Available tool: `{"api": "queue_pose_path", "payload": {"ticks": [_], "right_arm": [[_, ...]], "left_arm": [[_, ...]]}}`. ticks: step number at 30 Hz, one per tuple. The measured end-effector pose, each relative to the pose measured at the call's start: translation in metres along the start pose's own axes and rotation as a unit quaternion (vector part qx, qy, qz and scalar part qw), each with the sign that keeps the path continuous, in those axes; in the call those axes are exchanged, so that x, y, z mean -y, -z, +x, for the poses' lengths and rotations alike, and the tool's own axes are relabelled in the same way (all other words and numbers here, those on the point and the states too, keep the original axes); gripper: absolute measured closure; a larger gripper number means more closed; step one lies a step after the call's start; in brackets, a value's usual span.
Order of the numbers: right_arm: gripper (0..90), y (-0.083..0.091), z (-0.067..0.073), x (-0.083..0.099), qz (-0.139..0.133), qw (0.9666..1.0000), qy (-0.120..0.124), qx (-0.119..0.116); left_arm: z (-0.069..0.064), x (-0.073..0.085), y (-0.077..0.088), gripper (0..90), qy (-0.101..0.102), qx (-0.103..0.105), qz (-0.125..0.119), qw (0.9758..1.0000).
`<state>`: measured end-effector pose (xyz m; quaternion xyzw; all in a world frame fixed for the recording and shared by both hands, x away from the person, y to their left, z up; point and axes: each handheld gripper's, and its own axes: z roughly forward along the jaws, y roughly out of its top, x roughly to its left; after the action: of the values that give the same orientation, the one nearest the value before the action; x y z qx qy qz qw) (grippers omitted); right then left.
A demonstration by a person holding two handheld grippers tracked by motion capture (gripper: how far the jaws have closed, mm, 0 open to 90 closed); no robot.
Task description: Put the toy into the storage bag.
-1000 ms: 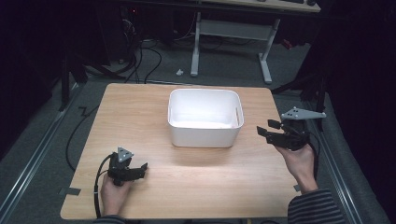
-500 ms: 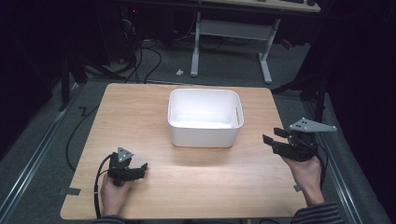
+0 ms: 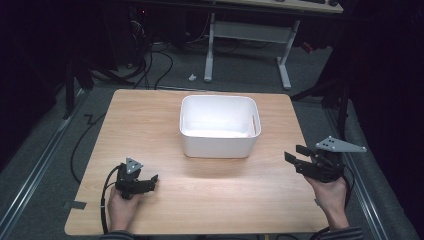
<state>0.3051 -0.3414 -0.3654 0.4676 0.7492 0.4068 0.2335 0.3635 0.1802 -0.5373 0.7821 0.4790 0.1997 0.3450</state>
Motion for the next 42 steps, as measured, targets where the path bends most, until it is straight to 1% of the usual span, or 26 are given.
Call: {"api": "queue_pose_path", "payload": {"ticks": [5,6,9,10,15,16,19,21,24,29,32,36,42], "right_arm": [[47.6,-0.004,0.001,0.007,0.004,1.0,0.0,-0.003],[47.6,-0.005,0.001,0.01,0.005,1.0,-0.004,-0.004],[47.6,-0.007,0.001,0.012,0.004,0.9999,-0.008,-0.006],[47.6,-0.009,0.002,0.015,0.004,0.9999,-0.013,-0.007],[47.5,-0.016,0.003,0.022,0.01,0.9998,-0.015,-0.012],[47.5,-0.019,0.003,0.024,0.013,0.9997,-0.016,-0.013],[47.5,-0.023,0.004,0.026,0.015,0.9996,-0.018,-0.014],[47.5,-0.028,0.005,0.029,0.019,0.9995,-0.022,-0.015],[47.5,-0.035,0.006,0.031,0.021,0.9995,-0.019,-0.016],[47.4,-0.041,0.007,0.034,0.022,0.9993,-0.022,-0.019],[47.4,-0.044,0.008,0.037,0.022,0.9991,-0.029,-0.021],[47.2,-0.051,0.008,0.041,0.031,0.9988,-0.033,-0.02],[47.2,-0.057,0.007,0.045,0.033,0.9986,-0.037,-0.016]], "left_arm": [[0.0,0.0,0.0,16.0,0.0,0.0,0.0,1.0],[0.0,0.0,0.0,16.0,0.0,0.0,0.0,1.0],[0.0,0.0,0.0,16.0,0.0,0.0,0.0,1.0],[0.0,0.0,0.0,16.0,0.0,0.0,0.0,1.0],[0.0,0.0,0.0,16.0,0.0,0.0,0.0,1.0],[0.0,0.0,0.0,16.0,0.0,0.0,0.0,1.0],[0.0,0.0,0.0,16.0,0.0,0.0,0.0,1.0],[0.0,0.0,0.0,16.0,0.0,0.0,0.0,1.0],[0.0,0.0,0.0,16.0,0.0,0.0,0.0,1.0],[0.0,0.0,0.0,16.0,0.0,0.0,0.0,1.0],[0.0,0.0,0.0,15.9,0.0,0.0,0.0,1.0],[0.0,0.0,0.0,15.9,0.0,0.0,0.0,1.0],[0.0,0.0,0.0,15.9,-0.001,0.0,0.001,1.0]]}}
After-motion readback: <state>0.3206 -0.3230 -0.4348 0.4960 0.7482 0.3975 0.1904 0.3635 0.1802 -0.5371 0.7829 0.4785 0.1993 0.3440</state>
